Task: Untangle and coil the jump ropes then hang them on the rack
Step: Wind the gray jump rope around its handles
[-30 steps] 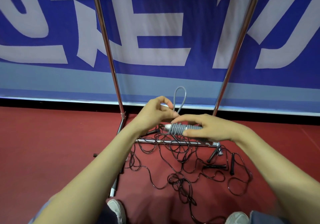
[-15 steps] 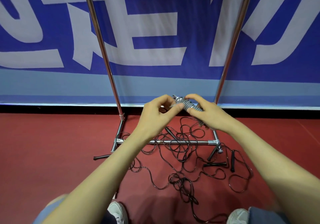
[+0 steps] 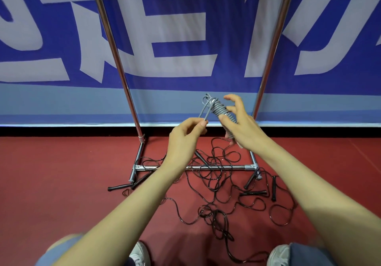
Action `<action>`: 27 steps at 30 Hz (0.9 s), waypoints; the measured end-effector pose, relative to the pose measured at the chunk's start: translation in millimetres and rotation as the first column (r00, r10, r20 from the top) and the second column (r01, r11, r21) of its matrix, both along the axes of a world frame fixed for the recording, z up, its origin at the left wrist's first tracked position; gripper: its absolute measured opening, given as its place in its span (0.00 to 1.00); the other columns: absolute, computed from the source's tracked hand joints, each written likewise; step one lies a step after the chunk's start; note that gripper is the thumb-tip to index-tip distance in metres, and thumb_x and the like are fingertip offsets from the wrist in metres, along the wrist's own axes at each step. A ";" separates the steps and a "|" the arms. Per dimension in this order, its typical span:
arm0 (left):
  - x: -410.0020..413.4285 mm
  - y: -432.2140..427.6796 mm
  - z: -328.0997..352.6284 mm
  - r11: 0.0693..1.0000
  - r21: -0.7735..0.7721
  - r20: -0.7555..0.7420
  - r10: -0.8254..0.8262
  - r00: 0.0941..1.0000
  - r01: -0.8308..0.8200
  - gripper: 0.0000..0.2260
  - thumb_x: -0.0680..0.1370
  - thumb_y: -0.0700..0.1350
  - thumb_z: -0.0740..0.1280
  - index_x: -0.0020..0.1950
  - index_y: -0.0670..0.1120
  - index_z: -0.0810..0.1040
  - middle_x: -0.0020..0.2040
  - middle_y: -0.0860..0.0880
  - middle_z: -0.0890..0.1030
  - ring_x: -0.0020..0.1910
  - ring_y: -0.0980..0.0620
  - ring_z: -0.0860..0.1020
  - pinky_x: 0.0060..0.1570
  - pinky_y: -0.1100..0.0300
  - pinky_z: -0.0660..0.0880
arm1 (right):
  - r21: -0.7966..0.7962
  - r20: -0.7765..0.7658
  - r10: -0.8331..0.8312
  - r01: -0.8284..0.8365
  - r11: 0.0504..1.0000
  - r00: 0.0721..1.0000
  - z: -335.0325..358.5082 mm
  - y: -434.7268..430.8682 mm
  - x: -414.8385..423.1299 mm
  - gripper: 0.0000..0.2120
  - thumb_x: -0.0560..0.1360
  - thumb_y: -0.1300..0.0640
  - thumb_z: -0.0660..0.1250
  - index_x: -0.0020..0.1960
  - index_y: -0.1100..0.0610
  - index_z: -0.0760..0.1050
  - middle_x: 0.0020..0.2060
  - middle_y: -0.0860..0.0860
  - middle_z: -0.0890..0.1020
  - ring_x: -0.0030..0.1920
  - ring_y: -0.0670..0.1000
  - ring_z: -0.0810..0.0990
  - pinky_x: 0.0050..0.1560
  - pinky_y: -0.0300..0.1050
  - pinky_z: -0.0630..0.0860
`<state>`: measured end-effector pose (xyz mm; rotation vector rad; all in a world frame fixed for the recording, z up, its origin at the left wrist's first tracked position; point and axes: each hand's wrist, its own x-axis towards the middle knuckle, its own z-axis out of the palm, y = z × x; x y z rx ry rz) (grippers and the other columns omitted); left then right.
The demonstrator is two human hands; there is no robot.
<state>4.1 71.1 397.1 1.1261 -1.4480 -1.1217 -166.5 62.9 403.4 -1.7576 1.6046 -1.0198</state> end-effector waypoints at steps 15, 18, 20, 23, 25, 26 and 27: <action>11.5 -13.5 -1.2 0.982 0.170 -0.059 0.091 0.994 -0.080 0.11 0.75 0.42 0.71 0.57 0.47 0.83 0.39 0.58 0.79 0.41 0.57 0.75 0.46 0.65 0.72 | -0.016 -0.313 0.080 -0.089 0.996 0.946 -2.8 5.9 7.2 0.20 0.82 0.48 0.53 0.70 0.31 0.55 0.54 0.47 0.72 0.42 0.52 0.78 0.47 0.53 0.77; 14.2 -20.1 -9.9 0.956 -0.214 0.358 0.267 0.895 -0.200 0.11 0.74 0.46 0.72 0.56 0.51 0.83 0.42 0.58 0.68 0.46 0.54 0.71 0.50 0.61 0.68 | -0.014 -0.389 0.077 -0.089 0.996 0.918 -3.8 9.9 11.8 0.22 0.82 0.48 0.53 0.72 0.32 0.53 0.52 0.45 0.69 0.43 0.51 0.77 0.44 0.48 0.74; 14.1 -22.8 -11.1 0.911 -0.385 0.487 0.338 0.805 -0.150 0.11 0.75 0.47 0.72 0.58 0.51 0.83 0.40 0.56 0.69 0.43 0.51 0.73 0.47 0.55 0.72 | -0.029 -0.394 0.063 -0.081 0.996 0.917 -4.8 11.8 14.1 0.23 0.81 0.49 0.54 0.72 0.33 0.53 0.51 0.44 0.68 0.42 0.51 0.77 0.43 0.48 0.73; 9.1 -22.0 -12.5 0.933 -0.340 0.536 0.296 0.790 -0.120 0.13 0.76 0.48 0.69 0.60 0.50 0.81 0.38 0.53 0.80 0.40 0.51 0.79 0.46 0.55 0.76 | -0.043 -0.424 0.041 -0.065 0.997 0.905 -8.4 11.6 14.4 0.23 0.81 0.48 0.54 0.73 0.33 0.52 0.53 0.42 0.67 0.39 0.52 0.77 0.39 0.46 0.71; 4.0 -19.5 -14.2 0.974 -0.207 0.518 0.185 0.835 -0.088 0.12 0.78 0.45 0.65 0.59 0.49 0.81 0.40 0.51 0.84 0.39 0.51 0.82 0.48 0.53 0.78 | -0.039 -0.466 0.032 -0.056 0.998 0.884 -12.8 11.9 15.5 0.23 0.82 0.49 0.55 0.73 0.34 0.52 0.56 0.44 0.68 0.38 0.53 0.77 0.38 0.46 0.70; 1.3 -17.5 -12.9 0.992 -0.114 0.456 0.104 0.884 -0.058 0.11 0.79 0.43 0.61 0.58 0.48 0.81 0.41 0.50 0.85 0.39 0.52 0.83 0.48 0.51 0.79 | -0.036 -0.478 0.029 -0.052 0.998 0.878 -15.3 12.5 17.1 0.24 0.82 0.49 0.55 0.74 0.35 0.52 0.58 0.44 0.68 0.38 0.53 0.77 0.38 0.46 0.69; -1.6 -14.9 -9.9 1.000 0.000 0.337 0.023 0.941 -0.024 0.12 0.80 0.41 0.59 0.56 0.48 0.80 0.43 0.48 0.85 0.40 0.52 0.84 0.50 0.50 0.80 | -0.037 -0.481 0.025 -0.049 0.998 0.877 -17.3 13.2 19.4 0.24 0.82 0.49 0.55 0.74 0.35 0.52 0.60 0.45 0.68 0.39 0.53 0.77 0.39 0.47 0.70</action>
